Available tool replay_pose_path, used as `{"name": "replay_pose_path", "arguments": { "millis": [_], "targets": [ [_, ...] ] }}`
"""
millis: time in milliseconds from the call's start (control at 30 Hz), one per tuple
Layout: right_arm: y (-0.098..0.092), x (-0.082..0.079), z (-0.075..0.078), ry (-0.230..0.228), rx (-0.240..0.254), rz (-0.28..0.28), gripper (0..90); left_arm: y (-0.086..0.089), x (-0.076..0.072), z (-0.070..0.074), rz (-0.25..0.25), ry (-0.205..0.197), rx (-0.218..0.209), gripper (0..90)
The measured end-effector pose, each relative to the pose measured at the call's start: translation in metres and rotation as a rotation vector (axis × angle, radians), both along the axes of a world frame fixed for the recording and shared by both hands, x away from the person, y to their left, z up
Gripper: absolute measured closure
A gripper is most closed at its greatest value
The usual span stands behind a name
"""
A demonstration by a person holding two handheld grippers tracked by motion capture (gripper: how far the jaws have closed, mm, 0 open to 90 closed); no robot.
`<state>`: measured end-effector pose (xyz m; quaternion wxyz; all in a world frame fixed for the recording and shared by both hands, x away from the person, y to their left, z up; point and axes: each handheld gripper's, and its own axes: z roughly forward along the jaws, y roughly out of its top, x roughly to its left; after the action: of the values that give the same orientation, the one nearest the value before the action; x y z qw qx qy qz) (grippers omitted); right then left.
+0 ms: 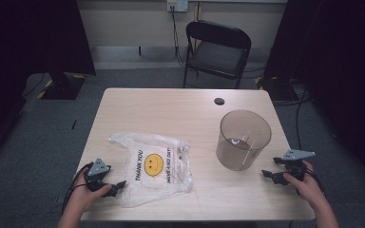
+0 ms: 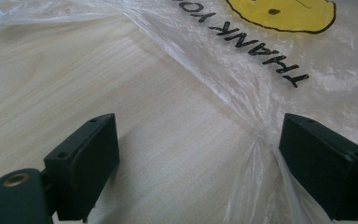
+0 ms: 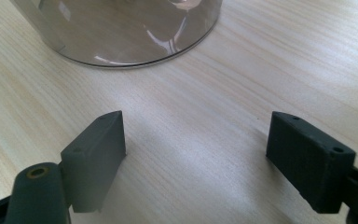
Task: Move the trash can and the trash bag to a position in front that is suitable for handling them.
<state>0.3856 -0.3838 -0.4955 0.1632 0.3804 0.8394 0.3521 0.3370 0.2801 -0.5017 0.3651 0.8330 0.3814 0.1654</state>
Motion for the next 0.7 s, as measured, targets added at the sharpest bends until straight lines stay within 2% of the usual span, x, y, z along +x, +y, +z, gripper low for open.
{"name": "replay_pose_path", "arguments": {
  "millis": [533, 600, 700],
  "targets": [
    [-0.0002, 0.0, 0.0001, 0.001, 0.0, 0.0, 18.3, -0.0001, 0.0002, -0.0001, -0.002, 0.001, 0.0, 11.3],
    [-0.0002, 0.0, 0.0001, 0.009, 0.003, 0.005, 15.2, -0.0002, 0.0001, -0.0001, -0.002, 0.0, 0.0, 11.3],
    [-0.0004, 0.0006, 0.0011, 0.016, -0.004, 0.018, 15.5, -0.0002, 0.0001, -0.0001, -0.002, 0.001, 0.0, 11.2]
  ]
}}
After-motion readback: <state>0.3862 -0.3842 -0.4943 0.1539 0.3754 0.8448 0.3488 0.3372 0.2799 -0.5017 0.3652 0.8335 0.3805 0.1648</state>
